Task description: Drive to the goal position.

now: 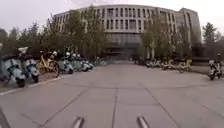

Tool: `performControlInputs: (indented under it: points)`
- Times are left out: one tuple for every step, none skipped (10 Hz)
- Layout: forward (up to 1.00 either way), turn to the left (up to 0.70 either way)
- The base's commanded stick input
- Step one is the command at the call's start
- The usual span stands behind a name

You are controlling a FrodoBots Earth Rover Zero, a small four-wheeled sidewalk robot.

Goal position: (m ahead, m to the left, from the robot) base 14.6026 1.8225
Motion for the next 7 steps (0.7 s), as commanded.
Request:
performControlInputs:
  points:
    - [0.7,0.0]
    - [0.7,0.0]
    - [0.7,0.0]
    - [0.7,0.0]
    - [0.7,0.0]
    - [0.7,0.0]
    - [0.7,0.0]
